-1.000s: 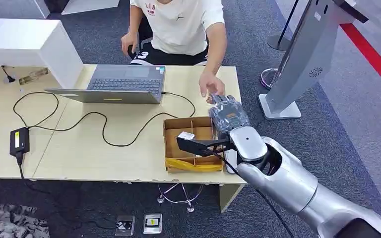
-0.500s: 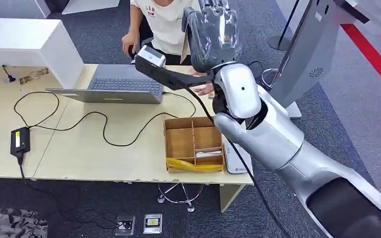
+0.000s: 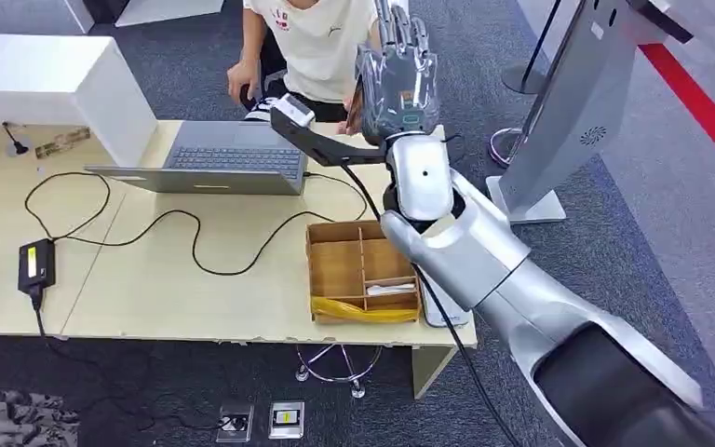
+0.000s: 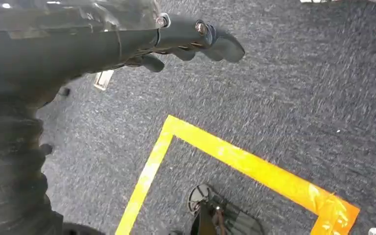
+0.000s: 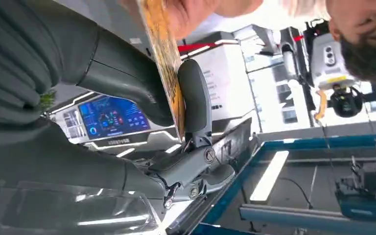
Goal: Pass the card to the sensor for recognition and then transmit it.
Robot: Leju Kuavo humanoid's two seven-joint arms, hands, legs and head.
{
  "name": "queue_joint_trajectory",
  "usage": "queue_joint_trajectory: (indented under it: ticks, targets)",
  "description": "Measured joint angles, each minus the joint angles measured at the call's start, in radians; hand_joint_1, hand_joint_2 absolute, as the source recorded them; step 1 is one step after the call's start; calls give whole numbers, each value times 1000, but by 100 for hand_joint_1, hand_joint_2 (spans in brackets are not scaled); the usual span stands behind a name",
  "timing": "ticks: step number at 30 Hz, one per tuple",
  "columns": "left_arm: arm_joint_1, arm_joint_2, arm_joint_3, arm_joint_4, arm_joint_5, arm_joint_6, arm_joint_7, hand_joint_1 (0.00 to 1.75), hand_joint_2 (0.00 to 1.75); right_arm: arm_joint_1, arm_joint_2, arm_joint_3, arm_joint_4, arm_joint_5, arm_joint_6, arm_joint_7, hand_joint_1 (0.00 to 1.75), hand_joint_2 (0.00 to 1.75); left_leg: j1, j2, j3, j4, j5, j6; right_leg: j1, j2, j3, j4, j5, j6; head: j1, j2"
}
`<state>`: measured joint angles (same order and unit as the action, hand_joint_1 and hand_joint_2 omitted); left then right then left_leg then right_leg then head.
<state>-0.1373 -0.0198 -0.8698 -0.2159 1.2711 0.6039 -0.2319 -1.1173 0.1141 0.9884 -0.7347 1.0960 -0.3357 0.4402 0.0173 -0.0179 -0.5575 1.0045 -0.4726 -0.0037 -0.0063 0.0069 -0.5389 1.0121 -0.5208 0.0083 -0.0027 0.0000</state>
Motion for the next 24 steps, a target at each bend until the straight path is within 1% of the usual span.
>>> queue_joint_trajectory:
  ticks: [4, 5, 8, 13, 17, 19, 21, 24]
  targets:
    - [0, -3, 1, 0, 9, 5, 0, 0, 175, 10, 7, 0, 49, 10, -12, 24, 175, 175, 0, 0, 0, 0, 0, 0, 0, 0, 0, 0, 0, 0, 0, 0]
    - [0, -3, 2, 0, 13, 5, 0, 0, 175, 14, 8, 0, 57, 13, -17, 29, 0, 175, 0, 0, 0, 0, 0, 0, 0, 0, 0, 0, 0, 0, 0, 0]
    - [1, -5, 2, 0, 16, 6, 0, 0, 175, 25, 9, 0, 77, 27, -25, 43, 0, 175, 0, 0, 0, 0, 0, 0, 0, 0, 0, 0, 0, 0, 0, 0]
    - [3, -5, 2, 0, 22, 8, 11, 0, 175, 48, 7, -6, 93, 58, -66, 59, 0, 175, 0, 0, 1, 0, 0, 0, 0, 0, 0, 0, 0, 0, 0, 0]
    - [11, -2, 2, 0, 13, 6, 16, 0, 175, 75, -6, -30, 77, 110, -63, 62, 0, 175, 0, 0, 0, 0, 0, 0, 0, 0, 0, 0, 0, 0, 0, 0]
    - [14, 2, 2, 0, 7, 6, 19, 0, 175, 94, -22, -47, 46, 137, -24, 64, 0, 175, 0, 0, 0, 0, 0, 0, 0, 0, 0, 0, 0, 0, 0, 0]
    - [18, 6, 2, 0, 3, 6, 21, 0, 175, 130, -52, -74, -20, 164, 27, 65, 0, 175, 0, 0, 0, 0, 0, 0, 0, 0, 0, 0, 0, 0, 0, 0]
    - [22, 15, 2, 0, -4, 5, 21, 0, 175, 197, -99, -120, -126, 196, 86, 69, 0, 175, 0, 0, 1, 0, 0, 0, 0, 0, 0, 0, 0, 0, 0, 0]
